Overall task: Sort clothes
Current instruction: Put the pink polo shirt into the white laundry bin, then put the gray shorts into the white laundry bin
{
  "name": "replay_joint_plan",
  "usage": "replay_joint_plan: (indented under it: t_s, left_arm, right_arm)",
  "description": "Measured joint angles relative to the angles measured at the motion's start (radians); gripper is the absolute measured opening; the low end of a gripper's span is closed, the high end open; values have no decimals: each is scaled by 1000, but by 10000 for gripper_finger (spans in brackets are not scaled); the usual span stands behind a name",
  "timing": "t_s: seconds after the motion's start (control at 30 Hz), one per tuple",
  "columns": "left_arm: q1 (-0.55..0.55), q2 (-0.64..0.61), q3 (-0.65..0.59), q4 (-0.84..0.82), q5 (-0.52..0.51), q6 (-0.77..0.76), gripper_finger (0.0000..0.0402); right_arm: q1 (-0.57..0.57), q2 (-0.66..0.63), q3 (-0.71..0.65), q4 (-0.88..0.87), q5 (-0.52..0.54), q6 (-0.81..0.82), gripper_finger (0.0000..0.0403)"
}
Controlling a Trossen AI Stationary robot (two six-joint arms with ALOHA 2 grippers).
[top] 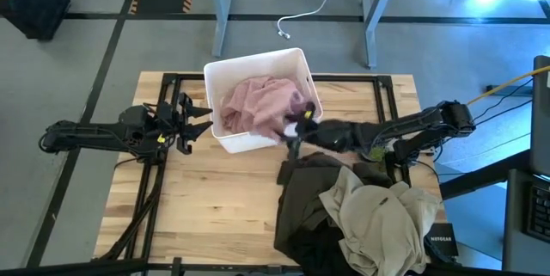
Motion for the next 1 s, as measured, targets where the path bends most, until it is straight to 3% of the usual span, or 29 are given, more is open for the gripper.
replay_joint_plan:
  t_s: [0.13, 0.23, 0.33, 0.5, 0.63, 0.77, 1.0]
  left_arm:
    - [0, 0, 0, -1, 0, 0, 184]
    - [0, 0, 0, -1, 0, 0, 184]
    - [0, 0, 0, -1, 0, 0, 184]
    - [0, 0, 0, -11, 0, 0, 184]
    - [0, 1, 0, -39, 0, 0, 184]
    - [0, 1, 0, -96, 0, 0, 184]
    - [1, 2, 0, -197, 0, 0, 184]
  right_arm:
    - [-70, 0, 2, 252, -1, -46, 246]
    - [-133, -2, 32, 236, 57, -61, 246]
    - [-152, -21, 90, 9, 103, -61, 246]
    - [-73, -45, 232, -494, 94, -75, 246]
    - [-21, -45, 367, -879, 206, -40, 246]
    - [38, -60, 452, -1023, 213, 40, 246]
    - [135, -71, 486, -1051, 183, 69, 246]
